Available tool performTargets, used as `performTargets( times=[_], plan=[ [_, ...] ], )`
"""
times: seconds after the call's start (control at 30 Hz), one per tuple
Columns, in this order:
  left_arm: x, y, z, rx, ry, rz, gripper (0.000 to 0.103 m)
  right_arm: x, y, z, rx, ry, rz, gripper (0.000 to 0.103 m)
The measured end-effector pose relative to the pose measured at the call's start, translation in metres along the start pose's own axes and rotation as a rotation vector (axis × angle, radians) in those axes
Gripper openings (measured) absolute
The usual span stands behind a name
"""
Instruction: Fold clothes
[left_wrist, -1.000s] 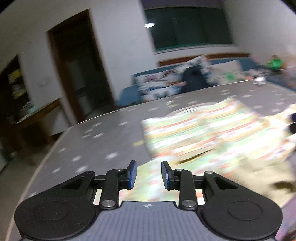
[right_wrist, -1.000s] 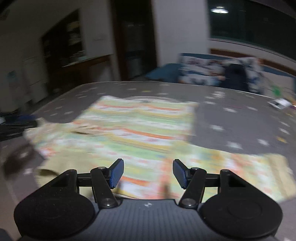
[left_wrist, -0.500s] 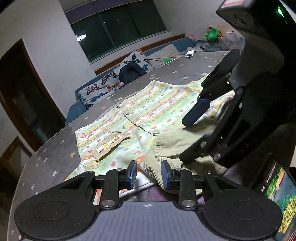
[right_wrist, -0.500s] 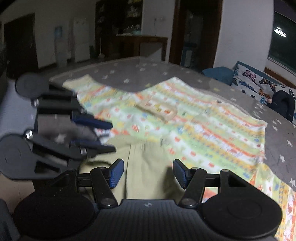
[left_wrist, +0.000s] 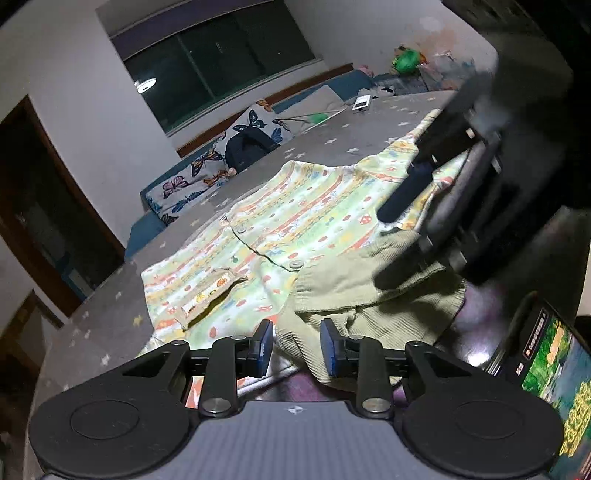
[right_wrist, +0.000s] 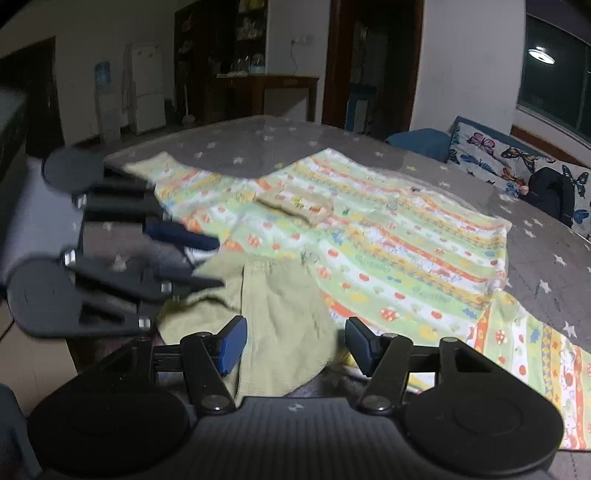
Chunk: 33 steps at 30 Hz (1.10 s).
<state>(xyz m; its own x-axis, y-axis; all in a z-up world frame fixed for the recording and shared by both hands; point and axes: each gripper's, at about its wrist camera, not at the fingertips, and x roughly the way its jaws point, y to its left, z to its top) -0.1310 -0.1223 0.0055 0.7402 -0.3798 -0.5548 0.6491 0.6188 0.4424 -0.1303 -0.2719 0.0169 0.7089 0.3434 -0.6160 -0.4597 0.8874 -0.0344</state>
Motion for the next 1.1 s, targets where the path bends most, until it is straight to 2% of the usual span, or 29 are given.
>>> performTargets(
  times=[0.1, 0.3, 0.43, 0.57, 0.77, 0.9, 0.97, 1.1],
  plan=[
    [-0.004, 0.007, 0.007, -0.024, -0.013, -0.010, 0.032, -0.004, -0.006, 0.002, 0.033, -0.022, -0.015, 0.060],
    [-0.007, 0.024, 0.030, -0.137, -0.071, -0.046, 0.033, -0.002, -0.008, -0.011, 0.035, 0.005, -0.022, 0.060],
    [0.004, 0.021, 0.042, -0.165, -0.083, -0.060, 0.033, -0.021, -0.028, -0.016, 0.143, -0.038, -0.034, 0.060],
    [0.024, 0.016, 0.046, -0.214, -0.055, -0.126, 0.033, -0.044, -0.073, -0.033, 0.299, -0.057, -0.161, 0.061],
    [0.039, 0.001, 0.044, -0.204, -0.014, -0.166, 0.033, -0.072, -0.154, -0.074, 0.500, -0.043, -0.464, 0.061],
    [0.041, -0.007, 0.040, -0.185, 0.000, -0.164, 0.033, -0.084, -0.194, -0.095, 0.562, -0.031, -0.642, 0.061],
    [0.041, -0.007, 0.041, -0.189, 0.002, -0.165, 0.033, -0.089, -0.214, -0.104, 0.618, -0.034, -0.683, 0.060],
    [0.042, -0.008, 0.041, -0.184, 0.007, -0.161, 0.033, -0.085, -0.235, -0.107, 0.686, -0.043, -0.671, 0.059]
  ],
)
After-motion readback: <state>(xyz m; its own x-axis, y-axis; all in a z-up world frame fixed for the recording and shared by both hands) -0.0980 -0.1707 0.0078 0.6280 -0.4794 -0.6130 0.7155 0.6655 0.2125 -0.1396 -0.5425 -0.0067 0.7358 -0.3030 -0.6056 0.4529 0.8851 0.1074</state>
